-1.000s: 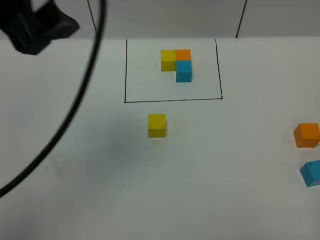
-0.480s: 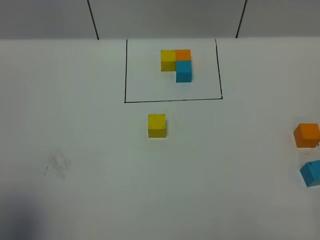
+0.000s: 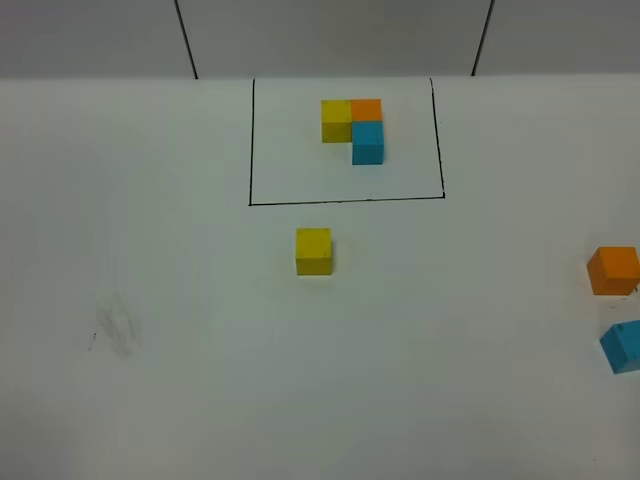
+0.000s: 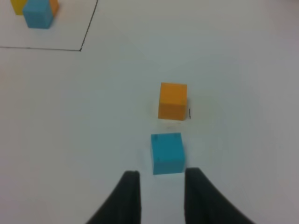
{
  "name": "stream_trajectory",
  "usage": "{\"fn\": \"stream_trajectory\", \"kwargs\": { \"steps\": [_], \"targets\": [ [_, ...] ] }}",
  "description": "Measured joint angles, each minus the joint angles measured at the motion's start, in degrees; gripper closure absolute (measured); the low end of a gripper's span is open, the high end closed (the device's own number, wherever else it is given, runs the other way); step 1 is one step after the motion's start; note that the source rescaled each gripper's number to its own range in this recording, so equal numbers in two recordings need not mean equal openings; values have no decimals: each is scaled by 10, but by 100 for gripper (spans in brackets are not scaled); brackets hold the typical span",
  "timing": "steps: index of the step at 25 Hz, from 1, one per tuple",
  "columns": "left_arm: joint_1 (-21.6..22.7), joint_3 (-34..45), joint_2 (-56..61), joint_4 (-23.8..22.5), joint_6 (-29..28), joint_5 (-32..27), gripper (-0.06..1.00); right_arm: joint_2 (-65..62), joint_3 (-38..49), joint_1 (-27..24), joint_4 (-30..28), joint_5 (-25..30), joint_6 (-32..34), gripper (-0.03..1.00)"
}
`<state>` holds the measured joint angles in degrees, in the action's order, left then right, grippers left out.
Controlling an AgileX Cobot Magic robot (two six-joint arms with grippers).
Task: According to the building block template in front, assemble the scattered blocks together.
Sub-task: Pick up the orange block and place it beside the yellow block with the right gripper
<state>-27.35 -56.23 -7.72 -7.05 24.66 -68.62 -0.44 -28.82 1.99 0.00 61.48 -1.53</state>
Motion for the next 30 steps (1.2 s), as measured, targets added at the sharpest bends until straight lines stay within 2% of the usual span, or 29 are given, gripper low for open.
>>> {"fn": "stream_trajectory", "kwargs": {
  "steps": [5,8,13,16,18,23,30],
  "targets": [
    [91,45,50,71,-24,0,26,0,0,0,0,0,0,97],
    [139,75,75,77,-72,0,26,0,0,0,0,0,0,97],
    [203,139,82,77,-185,8,26,0,0,0,0,0,0,97],
    [223,186,82,76,-247,51,26,0,0,0,0,0,0,97],
    [228,218,82,71,-262,71,26,0,0,0,0,0,0,97],
    [228,270,82,57,-268,75,26,0,0,0,0,0,0,97],
    [228,272,82,54,-269,75,26,0,0,0,0,0,0,97]
  ]
}}
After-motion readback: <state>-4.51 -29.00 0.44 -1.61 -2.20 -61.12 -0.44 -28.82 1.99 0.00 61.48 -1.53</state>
